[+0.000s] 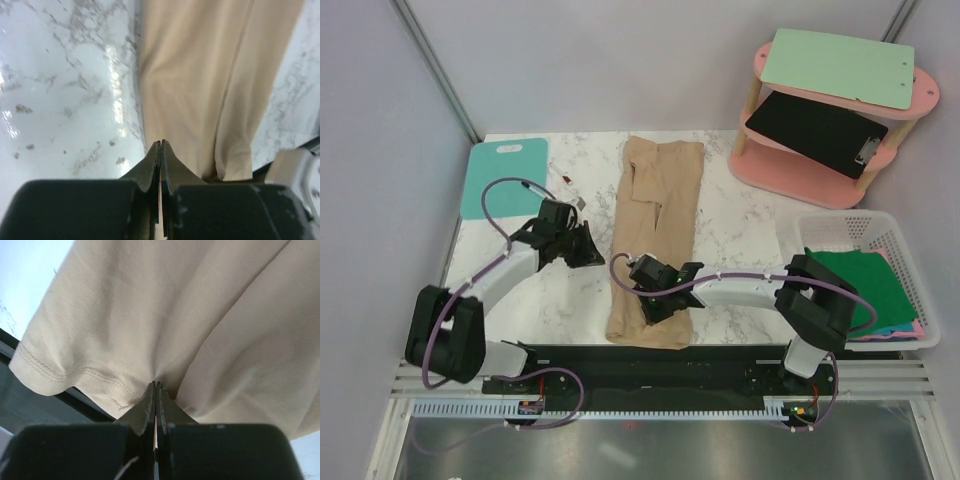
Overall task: Fold and stack the t-shirts
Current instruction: Grab the bottom of the folded rectangular tshirt with both arms
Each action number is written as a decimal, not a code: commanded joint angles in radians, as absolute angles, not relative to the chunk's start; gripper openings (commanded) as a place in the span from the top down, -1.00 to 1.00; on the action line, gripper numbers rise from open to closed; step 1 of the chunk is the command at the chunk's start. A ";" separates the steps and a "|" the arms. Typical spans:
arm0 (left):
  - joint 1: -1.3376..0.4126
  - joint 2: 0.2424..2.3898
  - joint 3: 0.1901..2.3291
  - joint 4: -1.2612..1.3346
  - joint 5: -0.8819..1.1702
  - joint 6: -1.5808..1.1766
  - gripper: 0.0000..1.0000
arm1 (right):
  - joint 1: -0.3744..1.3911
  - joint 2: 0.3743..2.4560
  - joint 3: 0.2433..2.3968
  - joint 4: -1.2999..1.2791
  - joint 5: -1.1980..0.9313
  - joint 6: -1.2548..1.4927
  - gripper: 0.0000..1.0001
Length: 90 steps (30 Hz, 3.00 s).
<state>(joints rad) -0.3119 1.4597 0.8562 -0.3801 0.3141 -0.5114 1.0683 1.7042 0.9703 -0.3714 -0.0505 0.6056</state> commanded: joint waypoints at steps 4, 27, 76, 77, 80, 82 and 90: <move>-0.373 1.152 0.600 -0.301 0.417 -0.640 0.96 | 1.075 1.573 1.072 -0.388 0.126 0.600 0.99; -0.660 1.298 0.465 -0.304 0.336 -0.828 0.96 | 0.790 1.470 0.802 -0.368 0.002 0.684 0.95; -0.699 1.161 0.506 -0.494 0.201 -0.799 0.08 | 0.735 1.123 0.345 -0.089 -0.529 1.005 -0.31; -0.699 1.169 0.511 -0.492 0.202 -0.795 0.17 | 0.739 1.137 0.338 -0.074 -0.535 1.015 -0.29; -0.699 1.177 0.518 -0.483 0.215 -0.790 0.33 | 0.750 1.158 0.330 -0.032 -0.528 1.028 -0.08; -0.699 1.183 0.520 -0.471 0.227 -0.787 0.42 | 0.753 1.151 0.327 -0.023 -0.490 1.026 0.27; -0.699 1.166 0.531 -0.466 0.259 -0.765 0.96 | 0.762 1.059 0.310 -0.009 -0.413 1.028 1.00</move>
<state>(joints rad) -0.6964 1.1820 0.5003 -0.4911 0.2287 -0.7872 0.7578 1.1095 0.3080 -0.0624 -0.4511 1.0252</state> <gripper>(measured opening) 0.033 0.019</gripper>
